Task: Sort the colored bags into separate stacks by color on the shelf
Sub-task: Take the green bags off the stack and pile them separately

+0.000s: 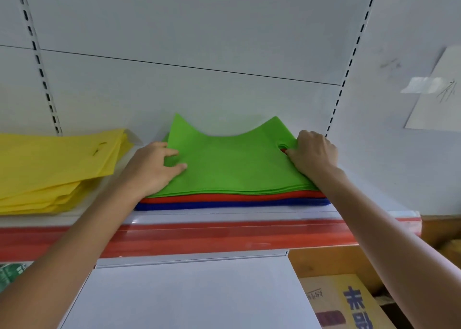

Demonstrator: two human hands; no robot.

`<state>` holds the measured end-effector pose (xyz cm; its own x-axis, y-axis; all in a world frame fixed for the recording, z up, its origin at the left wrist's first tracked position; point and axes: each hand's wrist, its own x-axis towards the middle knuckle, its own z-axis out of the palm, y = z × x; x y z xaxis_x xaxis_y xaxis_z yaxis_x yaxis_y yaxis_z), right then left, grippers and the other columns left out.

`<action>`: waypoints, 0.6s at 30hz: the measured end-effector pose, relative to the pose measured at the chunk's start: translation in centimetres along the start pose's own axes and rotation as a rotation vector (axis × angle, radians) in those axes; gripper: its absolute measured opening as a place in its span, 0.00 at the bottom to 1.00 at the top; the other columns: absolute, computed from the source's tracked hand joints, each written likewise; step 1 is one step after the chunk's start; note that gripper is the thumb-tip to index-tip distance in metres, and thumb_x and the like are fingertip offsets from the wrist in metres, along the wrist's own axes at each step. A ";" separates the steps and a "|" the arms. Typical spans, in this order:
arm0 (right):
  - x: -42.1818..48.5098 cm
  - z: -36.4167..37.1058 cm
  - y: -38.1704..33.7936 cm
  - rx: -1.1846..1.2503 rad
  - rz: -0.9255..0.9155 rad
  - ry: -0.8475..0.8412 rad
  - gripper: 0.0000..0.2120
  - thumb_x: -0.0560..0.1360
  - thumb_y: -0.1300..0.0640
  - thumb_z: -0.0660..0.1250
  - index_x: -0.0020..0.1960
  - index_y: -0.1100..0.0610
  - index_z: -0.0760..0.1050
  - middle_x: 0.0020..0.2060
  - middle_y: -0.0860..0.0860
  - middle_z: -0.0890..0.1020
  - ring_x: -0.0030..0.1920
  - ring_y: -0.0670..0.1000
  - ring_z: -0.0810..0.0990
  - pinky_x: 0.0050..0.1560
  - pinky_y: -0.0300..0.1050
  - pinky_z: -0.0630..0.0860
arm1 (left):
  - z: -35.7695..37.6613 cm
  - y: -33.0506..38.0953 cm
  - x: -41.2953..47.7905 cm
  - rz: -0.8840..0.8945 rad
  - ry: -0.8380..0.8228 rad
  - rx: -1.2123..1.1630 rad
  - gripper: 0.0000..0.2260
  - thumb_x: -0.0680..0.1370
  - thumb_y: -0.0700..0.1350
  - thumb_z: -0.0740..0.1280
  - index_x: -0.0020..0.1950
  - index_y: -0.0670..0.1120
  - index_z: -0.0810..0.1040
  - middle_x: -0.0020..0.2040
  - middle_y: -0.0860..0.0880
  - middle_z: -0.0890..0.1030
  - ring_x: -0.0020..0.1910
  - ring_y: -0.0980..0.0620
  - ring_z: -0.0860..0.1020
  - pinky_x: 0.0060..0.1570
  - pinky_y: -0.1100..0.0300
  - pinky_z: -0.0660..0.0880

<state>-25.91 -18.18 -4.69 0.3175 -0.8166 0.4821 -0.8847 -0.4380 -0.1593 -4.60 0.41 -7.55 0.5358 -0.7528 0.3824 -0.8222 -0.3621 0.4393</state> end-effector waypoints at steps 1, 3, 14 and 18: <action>0.0 0.0 0.0 0.007 -0.003 0.013 0.15 0.76 0.51 0.66 0.53 0.62 0.71 0.53 0.58 0.77 0.55 0.59 0.74 0.45 0.47 0.64 | 0.0 0.0 0.0 -0.020 0.003 -0.009 0.20 0.74 0.51 0.68 0.63 0.44 0.77 0.69 0.42 0.71 0.68 0.45 0.68 0.62 0.60 0.63; -0.2 0.1 0.1 0.008 -0.016 0.034 0.15 0.75 0.51 0.67 0.54 0.62 0.70 0.53 0.57 0.76 0.55 0.59 0.74 0.46 0.47 0.65 | 0.0 0.1 -0.1 -0.051 0.010 -0.024 0.19 0.73 0.52 0.69 0.61 0.44 0.78 0.66 0.42 0.74 0.66 0.45 0.71 0.60 0.59 0.66; -0.2 -2.2 -0.2 -0.119 -0.061 -0.011 0.10 0.76 0.56 0.64 0.48 0.58 0.63 0.33 0.50 0.69 0.49 0.57 0.77 0.56 0.52 0.67 | -1.3 1.6 -0.2 0.078 0.050 0.221 0.22 0.76 0.54 0.63 0.64 0.41 0.75 0.62 0.41 0.76 0.61 0.41 0.72 0.61 0.51 0.68; 0.9 -5.6 -0.7 -0.054 -0.033 0.016 0.19 0.75 0.53 0.65 0.61 0.60 0.66 0.49 0.59 0.78 0.51 0.61 0.77 0.47 0.49 0.69 | -4.2 2.1 0.4 0.134 0.106 0.195 0.21 0.76 0.53 0.64 0.64 0.42 0.75 0.63 0.41 0.75 0.62 0.41 0.72 0.62 0.50 0.68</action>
<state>-26.93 -16.46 0.70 0.3412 -0.7959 0.5002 -0.8914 -0.4428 -0.0964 -5.28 1.60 -3.09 0.4282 -0.7431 0.5142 -0.9032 -0.3700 0.2175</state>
